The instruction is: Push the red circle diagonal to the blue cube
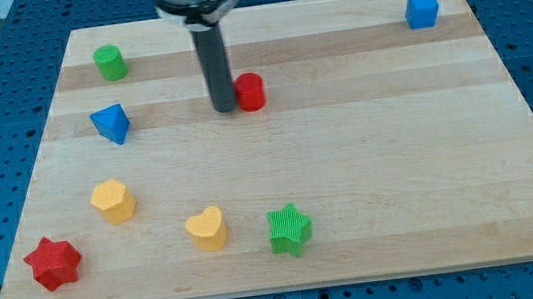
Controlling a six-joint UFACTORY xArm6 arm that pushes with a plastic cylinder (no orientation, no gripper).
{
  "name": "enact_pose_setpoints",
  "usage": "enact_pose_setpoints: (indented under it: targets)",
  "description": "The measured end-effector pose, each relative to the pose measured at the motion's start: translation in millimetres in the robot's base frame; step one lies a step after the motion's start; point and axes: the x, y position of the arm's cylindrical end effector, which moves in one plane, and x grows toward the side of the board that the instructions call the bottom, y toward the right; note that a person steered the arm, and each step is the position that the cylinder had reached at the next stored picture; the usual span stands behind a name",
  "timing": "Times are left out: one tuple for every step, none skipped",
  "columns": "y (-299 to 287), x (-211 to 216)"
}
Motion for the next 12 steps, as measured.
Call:
enact_pose_setpoints:
  targets:
    - [36.5, 0.0]
    - [73.8, 0.0]
    - [96.8, 0.0]
    - [57.1, 0.0]
    - [-5.9, 0.2]
    - [-4.4, -37.5]
    - [57.1, -52.5]
    - [58.7, -48.7]
    - [72.7, -42.6]
    - [120.2, -40.0]
    - [161.7, -34.2]
    - [186.2, -32.8]
